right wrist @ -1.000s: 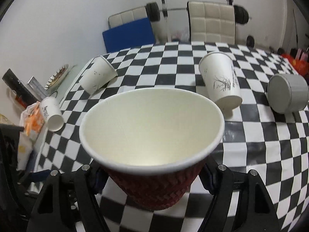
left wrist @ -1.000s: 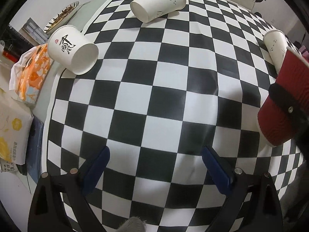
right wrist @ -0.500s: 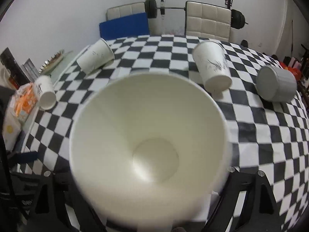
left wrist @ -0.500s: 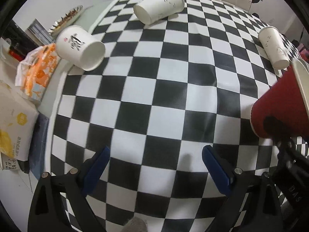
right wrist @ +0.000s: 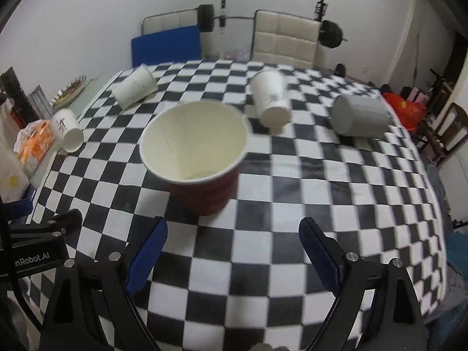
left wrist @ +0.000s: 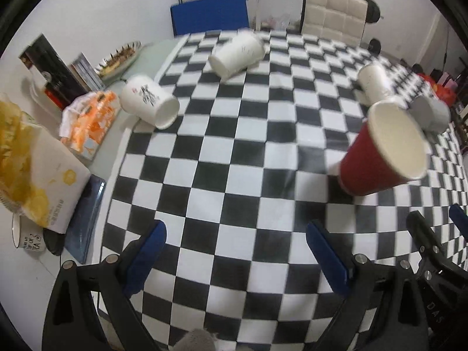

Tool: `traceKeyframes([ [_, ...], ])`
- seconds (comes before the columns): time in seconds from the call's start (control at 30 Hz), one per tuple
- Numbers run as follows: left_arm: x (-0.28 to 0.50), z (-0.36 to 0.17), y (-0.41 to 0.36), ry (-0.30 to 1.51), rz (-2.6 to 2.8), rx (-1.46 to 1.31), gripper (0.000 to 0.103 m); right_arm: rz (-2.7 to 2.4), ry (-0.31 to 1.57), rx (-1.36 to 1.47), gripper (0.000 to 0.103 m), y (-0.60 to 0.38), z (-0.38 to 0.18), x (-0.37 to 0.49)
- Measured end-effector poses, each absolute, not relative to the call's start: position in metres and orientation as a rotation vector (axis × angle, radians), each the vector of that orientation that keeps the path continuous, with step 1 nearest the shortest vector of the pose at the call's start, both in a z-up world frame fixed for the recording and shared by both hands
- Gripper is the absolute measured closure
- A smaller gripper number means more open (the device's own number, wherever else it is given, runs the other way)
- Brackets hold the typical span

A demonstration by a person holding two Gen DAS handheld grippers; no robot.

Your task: Flip cup upright

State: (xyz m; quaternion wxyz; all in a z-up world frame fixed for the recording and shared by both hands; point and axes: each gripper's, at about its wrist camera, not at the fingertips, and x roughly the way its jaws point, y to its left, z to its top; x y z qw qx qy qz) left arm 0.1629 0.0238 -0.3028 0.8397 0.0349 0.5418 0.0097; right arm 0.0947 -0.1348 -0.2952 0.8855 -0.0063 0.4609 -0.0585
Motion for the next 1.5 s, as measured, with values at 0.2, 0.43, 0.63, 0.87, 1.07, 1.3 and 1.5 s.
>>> traceKeyframes([
  [0.2, 0.132, -0.253, 0.015, 1.041, 0.006, 0.086, 0.003, -0.199, 0.956, 0.025, 0.010, -0.154, -0.246, 0.060],
  [0.43, 0.083, -0.186, 0.010, 0.939, -0.021, 0.064, 0.003, -0.207, 0.935, 0.025, 0.010, -0.165, -0.171, 0.009],
  [0.63, 0.039, -0.132, 0.011, 0.876, -0.043, 0.039, 0.003, -0.204, 0.890, 0.017, 0.010, -0.171, -0.107, -0.040],
  [0.87, -0.003, -0.081, 0.003, 0.850, -0.047, 0.049, 0.003, -0.194, 0.877, 0.032, 0.010, -0.176, -0.041, -0.088],
  [1.07, -0.026, -0.044, 0.001, 0.832, -0.036, 0.038, 0.003, -0.184, 0.885, 0.019, 0.010, -0.177, 0.011, -0.117],
  [1.3, -0.042, -0.016, 0.006, 0.807, -0.011, 0.028, 0.003, -0.154, 0.862, 0.015, 0.010, -0.172, 0.048, -0.139],
  [1.5, -0.053, -0.008, 0.013, 0.804, -0.006, 0.016, 0.003, -0.131, 0.854, 0.023, 0.010, -0.164, 0.065, -0.154],
])
